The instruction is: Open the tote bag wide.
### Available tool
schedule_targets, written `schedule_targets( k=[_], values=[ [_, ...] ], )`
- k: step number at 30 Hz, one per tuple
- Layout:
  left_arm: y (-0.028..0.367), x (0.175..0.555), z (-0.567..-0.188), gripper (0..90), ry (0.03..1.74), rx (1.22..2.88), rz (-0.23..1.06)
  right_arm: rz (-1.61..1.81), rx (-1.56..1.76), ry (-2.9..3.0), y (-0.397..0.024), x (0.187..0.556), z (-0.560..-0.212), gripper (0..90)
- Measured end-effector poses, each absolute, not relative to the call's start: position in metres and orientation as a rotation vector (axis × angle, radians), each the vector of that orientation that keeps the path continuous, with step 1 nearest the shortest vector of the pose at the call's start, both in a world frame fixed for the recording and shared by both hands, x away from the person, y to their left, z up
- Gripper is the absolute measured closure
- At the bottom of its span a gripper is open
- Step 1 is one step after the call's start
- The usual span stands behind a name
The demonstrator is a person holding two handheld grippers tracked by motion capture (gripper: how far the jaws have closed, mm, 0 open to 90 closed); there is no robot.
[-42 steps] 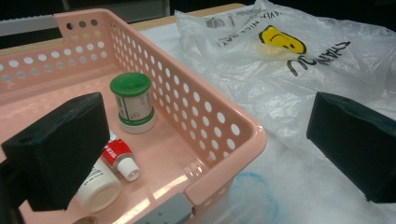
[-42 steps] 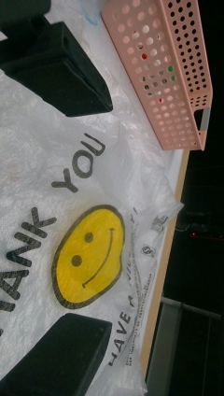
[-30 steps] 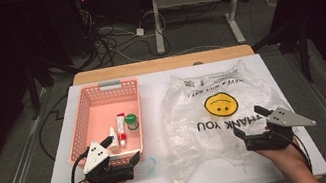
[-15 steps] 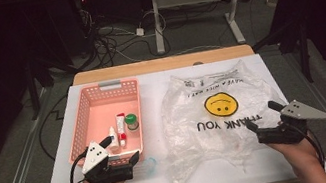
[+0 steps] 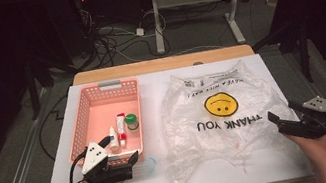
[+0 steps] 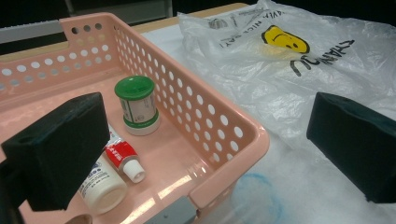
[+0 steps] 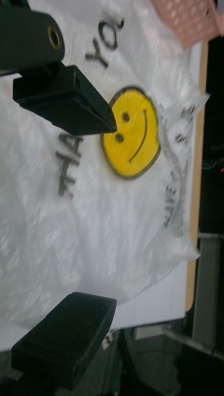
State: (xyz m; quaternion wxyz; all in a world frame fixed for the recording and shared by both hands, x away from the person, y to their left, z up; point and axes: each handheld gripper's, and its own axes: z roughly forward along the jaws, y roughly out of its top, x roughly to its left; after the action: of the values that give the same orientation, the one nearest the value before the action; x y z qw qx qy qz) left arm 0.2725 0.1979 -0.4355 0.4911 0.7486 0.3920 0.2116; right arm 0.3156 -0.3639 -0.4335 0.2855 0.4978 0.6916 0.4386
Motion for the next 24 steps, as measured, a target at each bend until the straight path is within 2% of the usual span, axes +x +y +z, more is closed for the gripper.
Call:
schedule_targets(
  k=[10,14,18,24],
  values=[
    [0.196,0.272,-0.435,0.0,0.948,1.824,0.515,1.059,1.467,1.852,-0.385,0.323,-0.45,15.9],
    [0.196,0.272,-0.435,0.0,0.946,1.826,0.515,1.002,1.523,1.869,-0.394,0.325,-0.458,20.5],
    [0.197,0.272,-0.435,0.0,0.945,1.826,0.513,0.99,1.579,1.887,-0.4,0.327,-0.466,29.5],
    [0.197,0.272,-0.435,0.0,0.944,1.828,0.507,0.947,1.642,1.887,-0.405,0.33,-0.472,34.5]
  ],
)
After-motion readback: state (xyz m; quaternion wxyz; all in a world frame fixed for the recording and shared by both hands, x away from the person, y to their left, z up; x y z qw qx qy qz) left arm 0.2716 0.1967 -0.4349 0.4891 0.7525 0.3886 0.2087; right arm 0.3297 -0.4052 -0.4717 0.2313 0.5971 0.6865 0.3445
